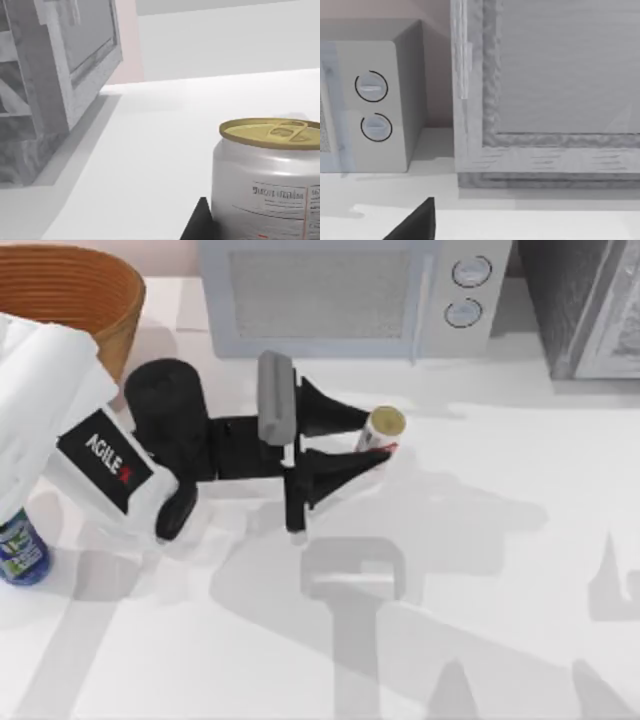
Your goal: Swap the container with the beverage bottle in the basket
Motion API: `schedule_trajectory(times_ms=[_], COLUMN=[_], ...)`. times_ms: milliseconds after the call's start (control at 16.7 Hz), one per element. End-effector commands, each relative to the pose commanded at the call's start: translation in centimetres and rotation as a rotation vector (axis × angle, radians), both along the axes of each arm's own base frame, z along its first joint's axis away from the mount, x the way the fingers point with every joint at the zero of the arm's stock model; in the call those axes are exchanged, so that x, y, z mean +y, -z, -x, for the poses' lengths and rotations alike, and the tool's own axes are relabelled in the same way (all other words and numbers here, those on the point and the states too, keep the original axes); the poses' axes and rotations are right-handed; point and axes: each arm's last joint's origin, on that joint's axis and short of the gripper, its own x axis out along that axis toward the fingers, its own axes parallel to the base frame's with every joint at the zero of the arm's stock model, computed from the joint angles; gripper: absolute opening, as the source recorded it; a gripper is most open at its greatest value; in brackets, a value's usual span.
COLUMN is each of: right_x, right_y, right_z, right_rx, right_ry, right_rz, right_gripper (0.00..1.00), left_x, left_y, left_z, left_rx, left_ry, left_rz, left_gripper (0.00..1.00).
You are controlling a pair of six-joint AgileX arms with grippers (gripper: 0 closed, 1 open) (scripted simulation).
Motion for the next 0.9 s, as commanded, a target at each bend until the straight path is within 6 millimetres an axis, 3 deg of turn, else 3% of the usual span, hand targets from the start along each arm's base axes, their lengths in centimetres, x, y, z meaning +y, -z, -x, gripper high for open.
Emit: schedule_trajectory(times_ms=[240, 360, 780, 900], right_x=[0.0, 0.0, 0.0, 0.0], right_y=[0.0, 0.0, 0.0, 0.0], right_z=[0.0, 0.0, 0.0, 0.0], right_rx=[0.000, 0.000, 0.000, 0.000], right_ry=[0.000, 0.000, 0.000, 0.000], right_rz=[0.000, 0.000, 0.000, 0.000], right_gripper=[1.00, 1.00, 1.00, 1.00], left_x=[-0.2, -0.2, -0.1, -0.1], left_y=[4.1, 5.1, 5.3, 5.3], left_z=[0.0, 0.1, 0.1, 0.1], left_rx=[0.072, 0.100, 0.104, 0.104], left_ry=[0.047, 0.052, 0.052, 0.052], left_rz=[-0.016, -0.022, -0.022, -0.022], left_gripper=[0.00, 0.00, 0.00, 0.15])
